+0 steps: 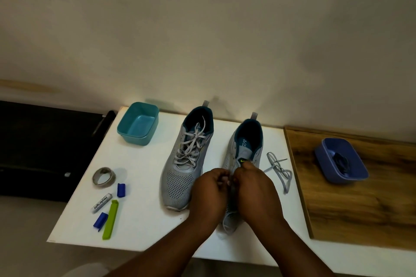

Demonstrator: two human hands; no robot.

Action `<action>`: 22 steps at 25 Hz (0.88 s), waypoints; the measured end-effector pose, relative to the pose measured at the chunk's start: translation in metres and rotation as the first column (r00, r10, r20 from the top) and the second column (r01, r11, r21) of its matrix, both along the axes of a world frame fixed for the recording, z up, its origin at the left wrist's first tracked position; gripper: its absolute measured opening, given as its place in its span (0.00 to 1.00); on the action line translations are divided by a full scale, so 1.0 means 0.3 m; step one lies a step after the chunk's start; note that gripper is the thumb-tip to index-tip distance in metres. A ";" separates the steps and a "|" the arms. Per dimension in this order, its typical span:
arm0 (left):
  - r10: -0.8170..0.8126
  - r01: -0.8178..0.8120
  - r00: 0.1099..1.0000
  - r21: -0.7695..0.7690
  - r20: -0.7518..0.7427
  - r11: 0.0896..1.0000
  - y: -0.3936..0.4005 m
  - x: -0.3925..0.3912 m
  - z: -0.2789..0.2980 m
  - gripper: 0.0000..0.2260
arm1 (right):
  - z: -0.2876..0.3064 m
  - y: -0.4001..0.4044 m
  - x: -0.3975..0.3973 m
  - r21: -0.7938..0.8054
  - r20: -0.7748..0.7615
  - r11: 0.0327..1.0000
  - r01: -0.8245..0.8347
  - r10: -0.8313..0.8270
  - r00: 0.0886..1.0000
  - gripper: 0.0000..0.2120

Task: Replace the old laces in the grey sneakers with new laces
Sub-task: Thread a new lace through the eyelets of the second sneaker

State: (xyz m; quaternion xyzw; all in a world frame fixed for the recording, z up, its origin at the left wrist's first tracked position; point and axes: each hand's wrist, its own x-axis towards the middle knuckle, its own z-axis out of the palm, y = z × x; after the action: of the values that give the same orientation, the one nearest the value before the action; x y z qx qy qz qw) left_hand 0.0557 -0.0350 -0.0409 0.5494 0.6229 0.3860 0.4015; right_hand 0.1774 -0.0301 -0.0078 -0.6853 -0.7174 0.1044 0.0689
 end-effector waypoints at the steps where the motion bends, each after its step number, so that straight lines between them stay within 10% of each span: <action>1: 0.004 -0.004 1.000 0.010 0.005 1.000 -0.002 0.000 0.001 0.11 | 0.000 -0.004 -0.009 0.000 0.003 1.000 0.007 -0.007 1.000 0.07; 7: 0.038 -0.034 0.996 -0.050 0.079 0.998 0.015 -0.021 -0.004 0.17 | -0.052 0.006 0.019 0.021 -0.294 0.995 0.097 -0.087 0.952 0.07; 22: 0.071 -0.037 0.945 -0.111 0.321 0.993 0.019 -0.032 -0.042 0.16 | -0.081 -0.001 -0.005 0.086 -0.317 0.989 0.125 -0.091 0.944 0.07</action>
State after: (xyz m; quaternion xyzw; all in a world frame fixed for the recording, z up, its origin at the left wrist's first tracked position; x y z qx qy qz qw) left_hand 0.0461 -0.0292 -0.0535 0.4399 0.5824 0.4489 0.5156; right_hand 0.1759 -0.0303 -0.0322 -0.6939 -0.6633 0.1699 0.2229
